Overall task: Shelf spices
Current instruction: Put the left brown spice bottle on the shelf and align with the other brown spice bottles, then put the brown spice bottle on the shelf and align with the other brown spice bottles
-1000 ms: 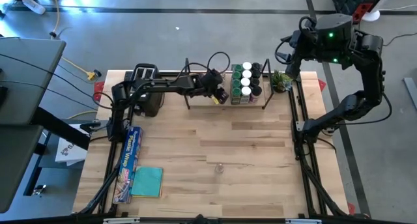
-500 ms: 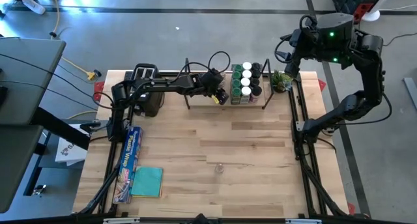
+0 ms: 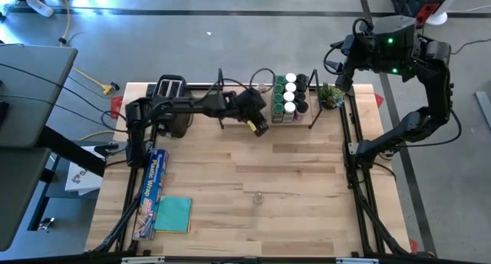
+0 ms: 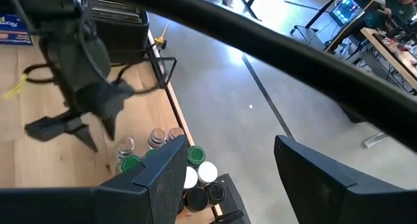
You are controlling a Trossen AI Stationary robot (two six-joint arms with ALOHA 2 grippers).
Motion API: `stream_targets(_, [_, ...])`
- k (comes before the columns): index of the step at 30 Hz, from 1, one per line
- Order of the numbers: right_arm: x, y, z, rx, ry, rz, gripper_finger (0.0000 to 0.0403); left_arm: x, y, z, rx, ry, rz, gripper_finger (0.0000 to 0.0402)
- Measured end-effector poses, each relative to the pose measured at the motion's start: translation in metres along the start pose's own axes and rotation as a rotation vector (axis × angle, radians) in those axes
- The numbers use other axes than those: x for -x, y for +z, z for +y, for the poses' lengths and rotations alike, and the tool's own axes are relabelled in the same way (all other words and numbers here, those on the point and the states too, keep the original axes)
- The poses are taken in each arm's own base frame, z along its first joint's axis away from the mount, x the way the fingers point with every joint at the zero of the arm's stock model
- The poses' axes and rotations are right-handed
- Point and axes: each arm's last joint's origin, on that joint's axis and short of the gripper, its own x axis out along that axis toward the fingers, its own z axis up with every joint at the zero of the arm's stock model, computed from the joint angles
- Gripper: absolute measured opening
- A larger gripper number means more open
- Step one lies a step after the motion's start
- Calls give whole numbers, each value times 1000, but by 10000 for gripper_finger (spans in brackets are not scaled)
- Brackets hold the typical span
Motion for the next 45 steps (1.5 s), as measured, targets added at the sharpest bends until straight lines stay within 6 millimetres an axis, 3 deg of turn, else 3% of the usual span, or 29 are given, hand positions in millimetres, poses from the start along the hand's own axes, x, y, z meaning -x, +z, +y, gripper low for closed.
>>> stream_targets(7, [0, 0, 0, -1, -1, -2, 224, -20, -12, -1, 39, 33, 45, 71])
stream_targets(11, [0, 0, 0, -2, 0, -2, 224, -30, -12, 7, 54, 49, 35, 30])
stream_targets(20, [0, -1, 0, -18, 3, 7, 224, -32, -5, 25, 80, 101, -10, 1])
stream_targets(25, [0, -1, 0, -17, 3, 8, 224, -14, 2, 17, 75, 74, -36, 1])
stream_targets(28, [0, -1, 0, -16, 5, 12, 224, 10, 5, 2, 78, 18, -30, 1])
stream_targets(31, [0, -2, 1, -16, 6, 15, 224, 35, 0, -28, 64, -41, -6, 1])
stream_targets(36, [0, -2, 2, -22, 55, 4, 224, 68, -44, -94, -158, -99, 206, 1])
stream_targets(40, [0, -2, 3, -18, 91, 3, 224, 76, -76, -137, -131, -151, 312, 1])
stream_targets(45, [0, -2, 4, -12, 110, -5, 224, 76, -102, -182, -260, -262, 270, 33])
